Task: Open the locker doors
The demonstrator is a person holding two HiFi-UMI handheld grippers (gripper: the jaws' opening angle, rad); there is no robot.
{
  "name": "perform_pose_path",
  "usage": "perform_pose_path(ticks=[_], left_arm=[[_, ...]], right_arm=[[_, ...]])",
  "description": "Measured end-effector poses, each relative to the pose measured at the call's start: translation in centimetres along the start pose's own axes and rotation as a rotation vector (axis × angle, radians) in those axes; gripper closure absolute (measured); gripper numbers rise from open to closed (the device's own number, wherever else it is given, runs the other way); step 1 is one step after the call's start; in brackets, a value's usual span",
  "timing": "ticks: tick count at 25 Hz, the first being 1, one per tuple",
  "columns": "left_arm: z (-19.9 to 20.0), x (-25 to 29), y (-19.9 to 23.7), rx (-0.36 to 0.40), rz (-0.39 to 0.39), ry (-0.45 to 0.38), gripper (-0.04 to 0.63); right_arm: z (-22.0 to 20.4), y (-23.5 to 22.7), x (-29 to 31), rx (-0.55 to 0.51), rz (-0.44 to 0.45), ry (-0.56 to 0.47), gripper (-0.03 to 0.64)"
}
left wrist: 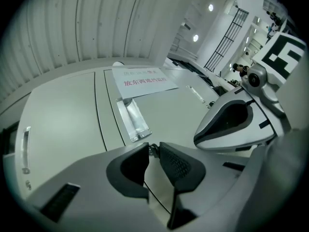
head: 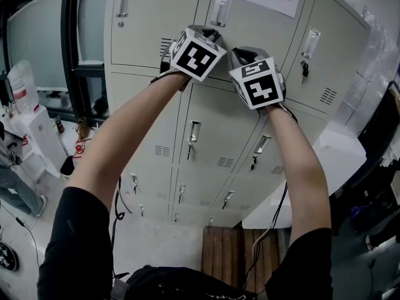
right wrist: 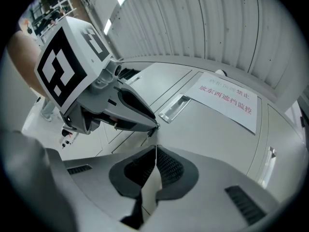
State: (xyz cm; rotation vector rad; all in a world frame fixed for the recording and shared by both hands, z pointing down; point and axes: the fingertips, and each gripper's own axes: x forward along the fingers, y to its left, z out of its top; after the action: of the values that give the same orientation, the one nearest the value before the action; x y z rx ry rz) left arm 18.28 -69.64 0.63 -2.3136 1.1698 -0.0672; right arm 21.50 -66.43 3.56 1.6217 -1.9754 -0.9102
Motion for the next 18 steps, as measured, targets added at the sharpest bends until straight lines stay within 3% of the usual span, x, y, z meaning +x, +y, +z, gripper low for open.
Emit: perform_pose_path(ticks=[7, 18], left_arm=[[-0.05, -0.19, -0.18, 0.257, -0.019, 0.023, 0.528], [-0.47, -0.14, -0.62, 0.753, -0.104, 0.105, 0.529]], right_arm=[[-0.1, -0.12, 0.09, 0.0, -0.008, 0.003, 0.584], [-0.2, -0.22, 0.31, -0.008, -0.015, 0.014, 0.584]])
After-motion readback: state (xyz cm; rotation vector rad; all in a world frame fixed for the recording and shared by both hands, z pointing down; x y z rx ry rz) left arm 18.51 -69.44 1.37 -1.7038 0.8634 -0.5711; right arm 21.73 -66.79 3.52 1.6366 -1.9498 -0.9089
